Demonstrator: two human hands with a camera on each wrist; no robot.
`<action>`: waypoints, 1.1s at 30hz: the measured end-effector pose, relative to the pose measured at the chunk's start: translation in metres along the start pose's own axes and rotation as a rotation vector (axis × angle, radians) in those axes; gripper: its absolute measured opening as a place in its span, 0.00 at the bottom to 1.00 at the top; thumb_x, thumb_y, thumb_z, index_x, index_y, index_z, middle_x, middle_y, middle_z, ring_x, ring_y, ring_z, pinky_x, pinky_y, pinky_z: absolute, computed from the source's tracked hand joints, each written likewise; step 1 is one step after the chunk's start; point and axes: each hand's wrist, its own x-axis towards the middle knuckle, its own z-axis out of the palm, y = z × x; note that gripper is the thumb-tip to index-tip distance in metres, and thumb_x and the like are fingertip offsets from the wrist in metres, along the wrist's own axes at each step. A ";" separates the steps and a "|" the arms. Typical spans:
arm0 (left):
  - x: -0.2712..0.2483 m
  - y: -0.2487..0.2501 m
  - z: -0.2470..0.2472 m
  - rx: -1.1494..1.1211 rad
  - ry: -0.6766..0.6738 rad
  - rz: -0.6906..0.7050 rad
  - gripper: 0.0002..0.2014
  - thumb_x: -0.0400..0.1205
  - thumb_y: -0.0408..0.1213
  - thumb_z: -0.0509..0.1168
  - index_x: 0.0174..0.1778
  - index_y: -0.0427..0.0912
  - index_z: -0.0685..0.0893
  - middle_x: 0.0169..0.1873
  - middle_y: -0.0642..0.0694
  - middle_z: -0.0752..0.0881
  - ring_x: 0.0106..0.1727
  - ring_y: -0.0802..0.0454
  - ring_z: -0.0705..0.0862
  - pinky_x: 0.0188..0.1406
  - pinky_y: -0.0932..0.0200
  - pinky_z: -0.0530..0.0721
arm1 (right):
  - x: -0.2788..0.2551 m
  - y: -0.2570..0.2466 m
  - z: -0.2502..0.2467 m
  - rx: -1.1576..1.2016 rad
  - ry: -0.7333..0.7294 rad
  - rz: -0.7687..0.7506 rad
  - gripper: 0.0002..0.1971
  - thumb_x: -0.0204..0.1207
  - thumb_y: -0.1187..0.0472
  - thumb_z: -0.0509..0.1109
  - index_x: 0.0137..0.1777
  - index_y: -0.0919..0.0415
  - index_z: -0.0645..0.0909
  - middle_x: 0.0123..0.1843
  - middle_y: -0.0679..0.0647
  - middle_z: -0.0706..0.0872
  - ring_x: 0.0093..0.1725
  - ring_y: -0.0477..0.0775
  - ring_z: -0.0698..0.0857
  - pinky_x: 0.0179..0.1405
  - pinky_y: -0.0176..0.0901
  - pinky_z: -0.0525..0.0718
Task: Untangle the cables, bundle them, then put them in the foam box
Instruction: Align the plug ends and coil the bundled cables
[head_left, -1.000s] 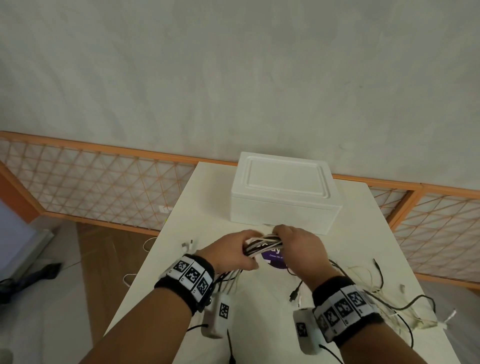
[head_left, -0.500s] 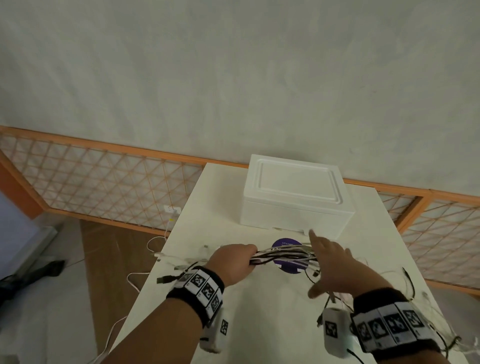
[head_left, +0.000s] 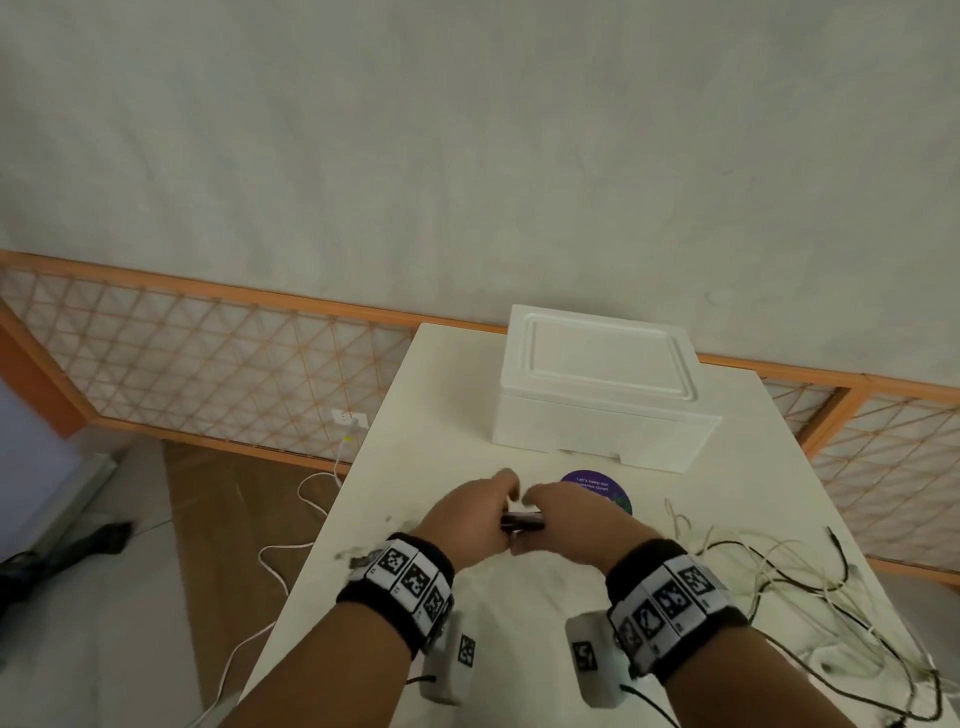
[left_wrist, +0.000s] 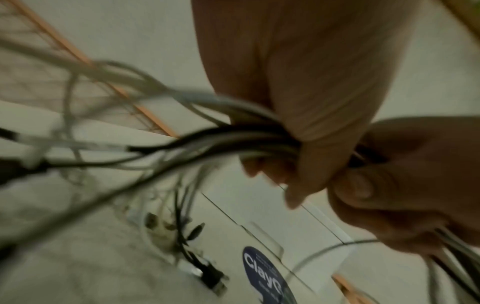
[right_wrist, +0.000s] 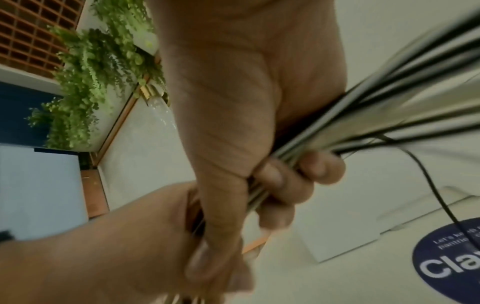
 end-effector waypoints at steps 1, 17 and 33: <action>-0.002 -0.009 -0.003 -0.001 0.003 -0.037 0.23 0.70 0.40 0.75 0.58 0.47 0.73 0.50 0.48 0.83 0.51 0.47 0.83 0.47 0.54 0.81 | 0.000 0.002 -0.002 -0.052 0.011 0.010 0.20 0.73 0.44 0.72 0.54 0.59 0.78 0.47 0.51 0.82 0.50 0.54 0.82 0.44 0.44 0.77; 0.012 0.012 0.021 -1.991 0.176 -0.716 0.13 0.79 0.37 0.69 0.30 0.40 0.75 0.21 0.46 0.77 0.24 0.51 0.78 0.29 0.57 0.79 | -0.014 -0.006 0.029 0.008 0.191 -0.076 0.11 0.81 0.46 0.59 0.53 0.53 0.74 0.46 0.53 0.84 0.50 0.58 0.85 0.42 0.47 0.77; 0.011 -0.004 0.011 -1.876 0.612 -0.679 0.17 0.81 0.34 0.68 0.28 0.45 0.70 0.17 0.53 0.61 0.17 0.56 0.58 0.19 0.61 0.58 | -0.035 0.041 0.043 0.024 -0.150 0.002 0.30 0.58 0.25 0.69 0.47 0.47 0.71 0.42 0.45 0.79 0.49 0.52 0.81 0.37 0.40 0.74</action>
